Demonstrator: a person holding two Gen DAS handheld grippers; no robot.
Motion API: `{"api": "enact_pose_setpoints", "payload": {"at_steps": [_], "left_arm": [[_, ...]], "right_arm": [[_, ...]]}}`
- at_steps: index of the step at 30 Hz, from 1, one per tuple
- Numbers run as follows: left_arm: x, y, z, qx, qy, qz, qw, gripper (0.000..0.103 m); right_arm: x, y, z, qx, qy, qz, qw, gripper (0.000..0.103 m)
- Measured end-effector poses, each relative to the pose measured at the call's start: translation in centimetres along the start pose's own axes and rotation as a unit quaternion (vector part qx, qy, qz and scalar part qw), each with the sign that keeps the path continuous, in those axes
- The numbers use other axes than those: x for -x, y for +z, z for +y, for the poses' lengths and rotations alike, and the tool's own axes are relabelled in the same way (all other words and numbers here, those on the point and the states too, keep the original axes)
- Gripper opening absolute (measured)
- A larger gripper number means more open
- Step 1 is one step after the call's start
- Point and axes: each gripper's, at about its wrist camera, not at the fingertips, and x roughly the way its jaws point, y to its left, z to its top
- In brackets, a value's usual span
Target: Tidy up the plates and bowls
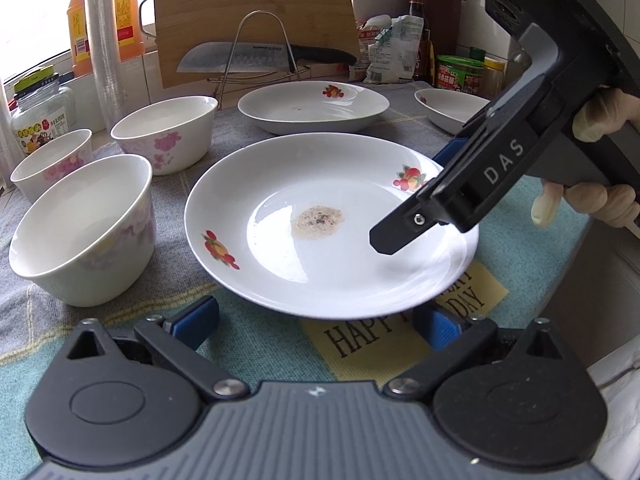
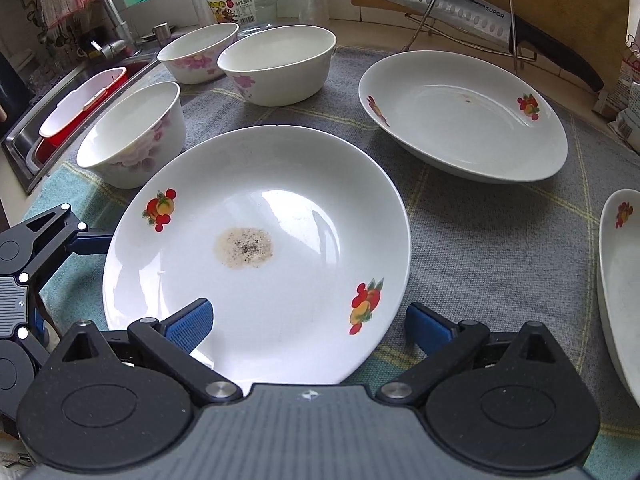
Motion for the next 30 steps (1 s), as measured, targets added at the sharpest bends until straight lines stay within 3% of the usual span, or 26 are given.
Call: {"api": "enact_pose_setpoints", "payload": {"at_steps": [11,30], "left_arm": [[-0.4,0.4,0.6,-0.026,-0.027,0.001,0.9993,0.102],[-0.6,0.7,1.9,-0.058,-0.053,0.016,0.9968,0.102]], "right_arm": [[-0.6,1.3,-1.0,0.004,0.018,-0.010,1.000,0.103],[-0.6,3.5,-4.1,-0.007,0.111,0.020,0.994,0.103]]}}
